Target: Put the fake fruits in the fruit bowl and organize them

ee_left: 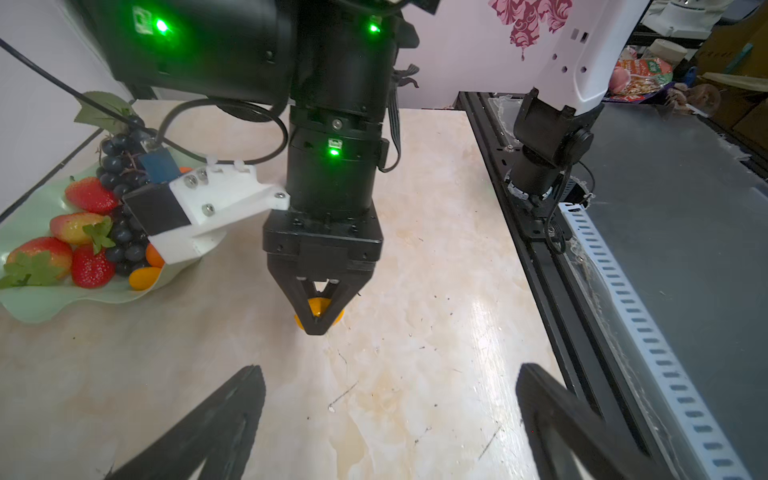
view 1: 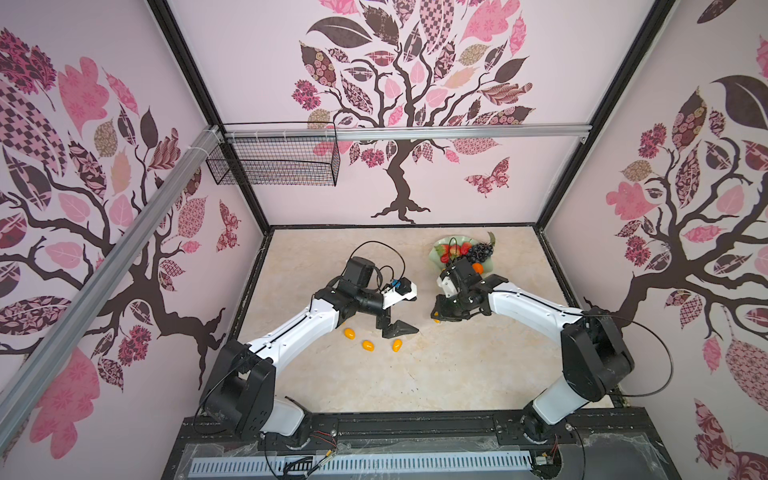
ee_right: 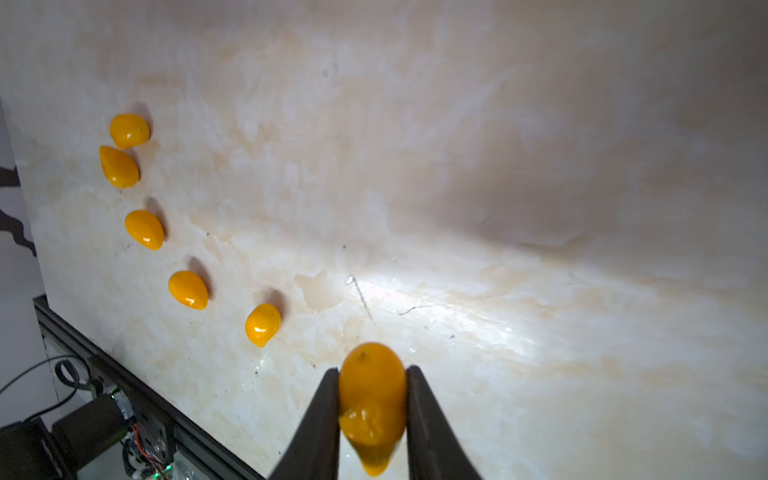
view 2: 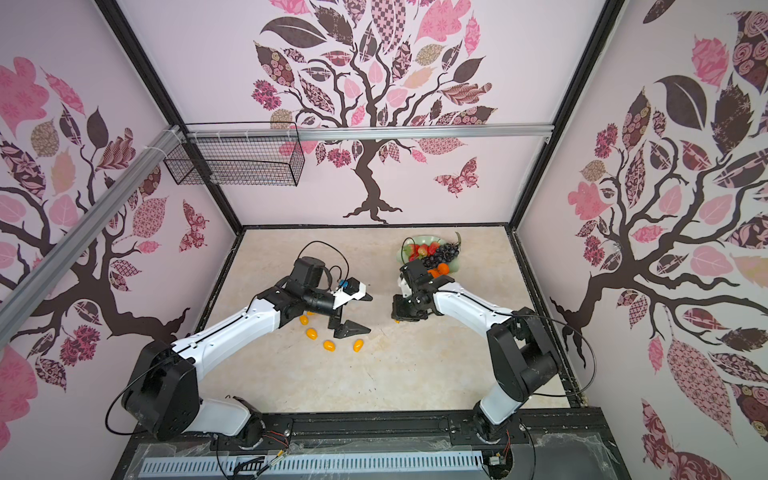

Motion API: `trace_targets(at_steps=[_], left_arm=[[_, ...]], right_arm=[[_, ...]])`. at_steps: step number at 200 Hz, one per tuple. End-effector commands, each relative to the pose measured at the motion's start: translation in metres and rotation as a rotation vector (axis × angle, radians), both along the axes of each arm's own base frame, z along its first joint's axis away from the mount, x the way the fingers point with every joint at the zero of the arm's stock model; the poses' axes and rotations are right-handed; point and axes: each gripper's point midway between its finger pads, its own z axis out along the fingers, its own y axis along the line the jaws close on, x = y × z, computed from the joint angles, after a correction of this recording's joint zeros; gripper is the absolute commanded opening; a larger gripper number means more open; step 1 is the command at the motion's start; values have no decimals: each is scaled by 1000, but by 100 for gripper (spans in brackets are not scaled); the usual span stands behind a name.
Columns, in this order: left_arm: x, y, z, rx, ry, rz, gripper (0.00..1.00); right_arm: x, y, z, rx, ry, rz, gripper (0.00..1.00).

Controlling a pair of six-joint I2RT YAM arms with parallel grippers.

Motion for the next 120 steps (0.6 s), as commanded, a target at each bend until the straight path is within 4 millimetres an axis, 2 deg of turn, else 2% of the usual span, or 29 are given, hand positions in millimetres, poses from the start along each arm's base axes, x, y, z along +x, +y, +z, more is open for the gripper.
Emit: trace_targets(at_steps=[1, 31, 45, 62, 86, 120], left_arm=[[24, -11, -4, -22, -8, 121, 99], [59, -19, 0, -84, 29, 285, 99], [79, -23, 9, -126, 45, 371, 99], [96, -25, 7, -132, 97, 447, 99], [114, -26, 5, -154, 151, 532, 99], [128, -24, 9, -212, 200, 618, 98]], right_arm=[[17, -19, 24, 19, -38, -54, 27], [47, -43, 37, 0, -87, -138, 27], [60, -52, 43, -17, -108, -164, 27], [75, -62, 47, -40, -126, -188, 27], [96, -73, 50, -59, -144, -220, 27], [124, -82, 48, -97, -157, -256, 26]])
